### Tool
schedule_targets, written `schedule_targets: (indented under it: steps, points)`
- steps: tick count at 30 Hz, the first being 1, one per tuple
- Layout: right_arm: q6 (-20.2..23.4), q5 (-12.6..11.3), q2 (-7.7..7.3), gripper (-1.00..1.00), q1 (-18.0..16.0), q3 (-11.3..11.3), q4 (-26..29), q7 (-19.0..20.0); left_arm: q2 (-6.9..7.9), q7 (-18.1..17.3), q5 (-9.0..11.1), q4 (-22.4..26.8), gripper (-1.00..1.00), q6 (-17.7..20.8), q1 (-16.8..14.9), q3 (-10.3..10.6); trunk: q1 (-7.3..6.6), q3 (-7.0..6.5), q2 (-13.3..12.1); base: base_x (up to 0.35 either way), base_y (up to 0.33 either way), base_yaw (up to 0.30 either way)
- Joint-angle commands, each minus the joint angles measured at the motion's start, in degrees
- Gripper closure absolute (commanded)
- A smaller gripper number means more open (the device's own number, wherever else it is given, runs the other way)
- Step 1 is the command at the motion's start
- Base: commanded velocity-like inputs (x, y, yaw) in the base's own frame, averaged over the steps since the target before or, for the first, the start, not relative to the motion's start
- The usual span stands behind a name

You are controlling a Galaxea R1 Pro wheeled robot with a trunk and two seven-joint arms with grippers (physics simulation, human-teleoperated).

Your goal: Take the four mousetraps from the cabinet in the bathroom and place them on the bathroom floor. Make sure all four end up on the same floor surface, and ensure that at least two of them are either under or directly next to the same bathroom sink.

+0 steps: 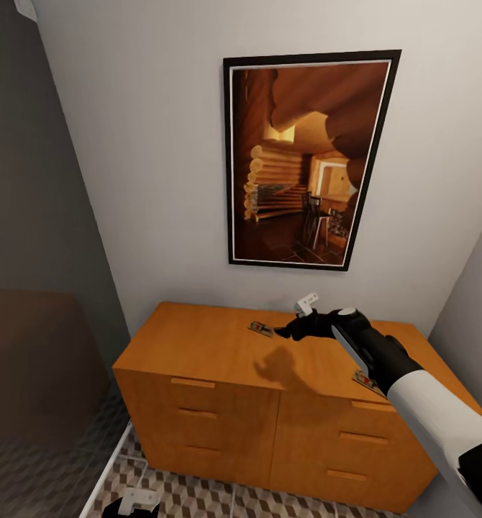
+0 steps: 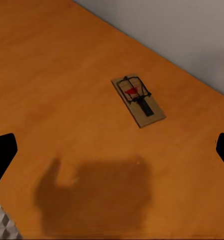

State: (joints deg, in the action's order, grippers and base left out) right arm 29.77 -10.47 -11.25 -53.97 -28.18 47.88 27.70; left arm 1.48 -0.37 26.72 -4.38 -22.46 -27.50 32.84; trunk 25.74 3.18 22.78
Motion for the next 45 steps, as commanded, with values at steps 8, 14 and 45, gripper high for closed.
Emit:
schedule_targets:
  steps: [8, 14, 45]
  points:
    - [-0.2, 0.4, -0.02, -1.0, -0.1, -0.2, -2.5, -0.2, -0.04, 0.0, 0.4, -0.2, -1.0, -0.3, -0.1, 0.5, 0.04, 0.14, 0.1, 0.001, 0.0, 0.0]
    - [-3.1, 0.9, -0.26, -1.0, -0.1, -0.1, -3.7, 0.0, 0.01, 0.0, 0.4, -0.2, -1.0, -0.2, -0.1, 0.5, 0.04, 0.14, 0.1, 0.0, 0.0, 0.0]
    - [-4.9, 0.9, -1.91, -1.0, -0.1, 0.1, -4.6, 8.9, 0.02, 0.0, 0.4, -0.2, -1.0, -0.2, -0.1, 0.5, 0.04, 0.14, 0.1, 0.002, -0.002, 0.0]
